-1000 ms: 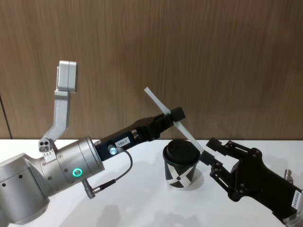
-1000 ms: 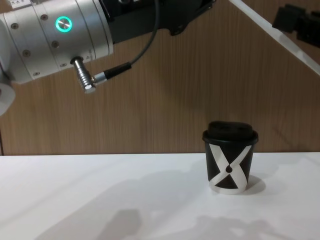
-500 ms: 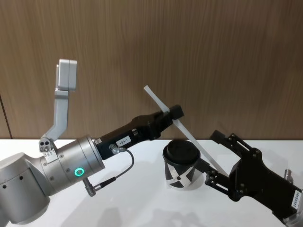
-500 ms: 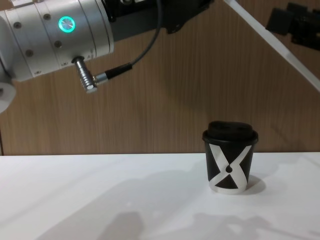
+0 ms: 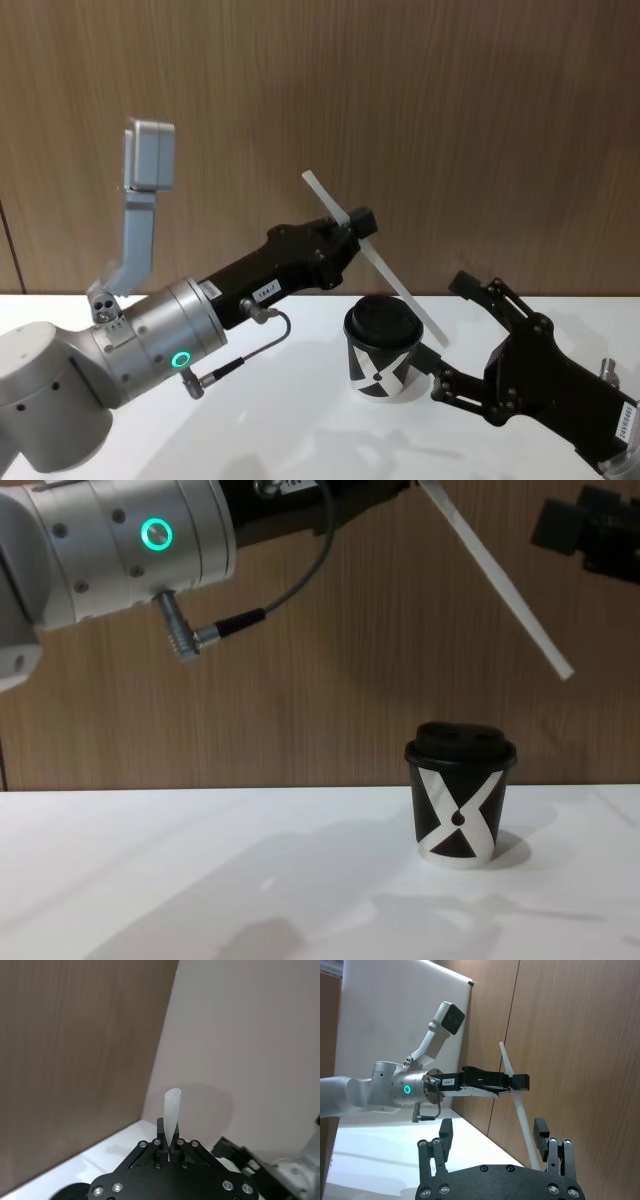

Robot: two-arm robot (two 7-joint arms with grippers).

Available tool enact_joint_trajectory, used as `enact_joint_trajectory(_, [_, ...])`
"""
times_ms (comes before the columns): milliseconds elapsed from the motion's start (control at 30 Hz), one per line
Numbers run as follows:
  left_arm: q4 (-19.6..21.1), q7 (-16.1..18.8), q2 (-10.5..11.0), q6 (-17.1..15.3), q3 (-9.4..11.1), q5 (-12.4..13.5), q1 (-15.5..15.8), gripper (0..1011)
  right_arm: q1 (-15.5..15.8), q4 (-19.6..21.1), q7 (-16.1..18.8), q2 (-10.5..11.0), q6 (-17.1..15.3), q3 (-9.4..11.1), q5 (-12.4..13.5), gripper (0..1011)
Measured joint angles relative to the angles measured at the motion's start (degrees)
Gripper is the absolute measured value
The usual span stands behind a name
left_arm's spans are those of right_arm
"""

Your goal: Pick up the straw with one hand, pass it to the other hand, and insert it into the cup.

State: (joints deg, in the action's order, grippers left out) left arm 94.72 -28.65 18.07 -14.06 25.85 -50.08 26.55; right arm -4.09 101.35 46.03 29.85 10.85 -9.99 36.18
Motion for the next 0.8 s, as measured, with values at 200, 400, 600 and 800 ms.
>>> enact_joint_trajectory(200, [0.57, 3.42, 0.21, 3.97, 1.14, 5.93, 0.31, 8, 0.0, 0.0, 0.0, 0.0, 0.0, 0.0, 0.0, 1001])
enact_joint_trajectory(400, [0.88, 7.29, 0.28, 7.31, 2.6, 12.52, 0.79, 8, 0.0, 0.0, 0.0, 0.0, 0.0, 0.0, 0.0, 1001])
enact_joint_trajectory(600, [0.85, 10.1, 0.2, 9.49, 4.17, 18.23, 1.43, 6, 0.0, 0.0, 0.0, 0.0, 0.0, 0.0, 0.0, 1001])
enact_joint_trajectory(800, [0.32, 11.74, -0.19, 10.88, 5.43, 22.28, 2.01, 7, 0.0, 0.0, 0.0, 0.0, 0.0, 0.0, 0.0, 1001])
